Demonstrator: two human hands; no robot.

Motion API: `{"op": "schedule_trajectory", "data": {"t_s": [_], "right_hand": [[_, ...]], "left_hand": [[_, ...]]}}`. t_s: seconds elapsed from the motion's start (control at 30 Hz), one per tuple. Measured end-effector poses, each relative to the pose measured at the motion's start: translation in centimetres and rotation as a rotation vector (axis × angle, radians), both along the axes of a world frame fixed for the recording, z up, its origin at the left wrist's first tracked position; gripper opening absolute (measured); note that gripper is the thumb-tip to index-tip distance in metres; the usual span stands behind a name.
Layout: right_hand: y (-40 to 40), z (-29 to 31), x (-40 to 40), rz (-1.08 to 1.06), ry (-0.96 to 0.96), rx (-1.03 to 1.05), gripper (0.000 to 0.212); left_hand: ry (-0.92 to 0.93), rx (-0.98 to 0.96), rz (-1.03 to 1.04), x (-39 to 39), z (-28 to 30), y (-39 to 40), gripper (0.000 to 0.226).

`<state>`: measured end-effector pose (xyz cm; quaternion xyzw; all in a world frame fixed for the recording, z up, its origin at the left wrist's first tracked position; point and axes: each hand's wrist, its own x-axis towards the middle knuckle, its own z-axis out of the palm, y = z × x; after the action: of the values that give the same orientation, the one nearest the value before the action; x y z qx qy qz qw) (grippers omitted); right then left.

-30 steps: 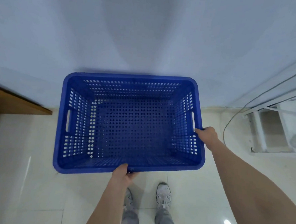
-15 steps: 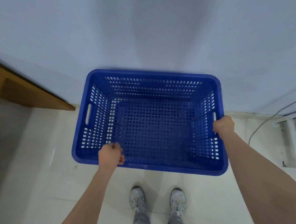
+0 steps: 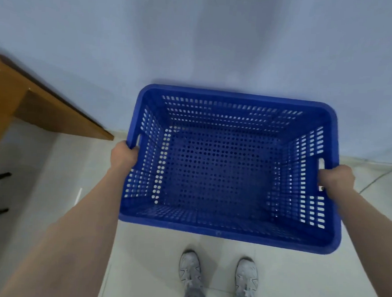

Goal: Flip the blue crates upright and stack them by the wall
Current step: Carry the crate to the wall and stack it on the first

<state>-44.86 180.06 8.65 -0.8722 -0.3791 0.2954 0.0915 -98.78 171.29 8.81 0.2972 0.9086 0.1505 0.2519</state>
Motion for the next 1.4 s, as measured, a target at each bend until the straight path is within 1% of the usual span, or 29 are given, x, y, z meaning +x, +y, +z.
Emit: {"op": "schedule_trajectory", "data": {"t_s": [0.17,0.33,0.47,0.57,0.67,0.77,0.83,0.9,1.0,1.07,1.2,1.27,1.4], "right_hand": [[-0.7,1.5,0.0,0.022,0.026,0.088,0.017],[-1.2,2.9,2.2,-0.015,-0.043,0.119,0.027],[-0.1,2.8,3.5,-0.007,-0.013,0.079,0.029],[1.2,2.3,3.0,0.064,-0.016,0.064,0.032],[1.9,2.4,2.1,0.116,-0.013,0.053,0.036],[2.0,1.9,2.2,0.11,-0.023,0.086,0.03],[1.9,2.0,2.2,0.104,-0.051,0.101,0.029],[1.7,2.0,2.4,0.097,-0.063,0.088,0.032],[1.7,2.0,3.0,0.11,-0.07,0.061,0.036],[2.1,1.9,3.1,0.127,-0.071,0.028,0.032],[1.9,2.0,3.2,0.138,-0.083,-0.03,0.017],[1.7,1.9,3.4,0.139,-0.085,-0.032,0.015],[2.3,1.6,3.7,0.185,-0.08,-0.074,0.033]], "left_hand": [[0.066,0.03,0.021,0.5,-0.4,-0.2,0.033],[0.009,0.062,-0.016,2.5,0.2,0.4,0.032],[0.016,0.064,-0.012,3.9,-0.5,1.5,0.029],[0.042,0.051,-0.005,3.3,-1.2,1.9,0.028],[0.027,0.074,-0.015,2.3,-1.3,2.2,0.026],[0.024,0.093,-0.011,1.8,-1.5,2.6,0.024],[-0.009,0.096,-0.011,1.8,-1.7,2.8,0.023],[-0.041,0.099,-0.014,2.2,-1.4,3.0,0.02],[0.004,0.076,-0.045,3.3,-1.1,3.1,0.021],[0.032,0.053,-0.061,3.7,-0.9,3.0,0.022],[0.044,-0.001,-0.054,4.4,-0.9,1.4,0.027],[0.046,-0.014,-0.049,4.7,-0.8,0.8,0.027],[0.043,-0.017,-0.049,4.6,-0.9,1.7,0.029]]}}
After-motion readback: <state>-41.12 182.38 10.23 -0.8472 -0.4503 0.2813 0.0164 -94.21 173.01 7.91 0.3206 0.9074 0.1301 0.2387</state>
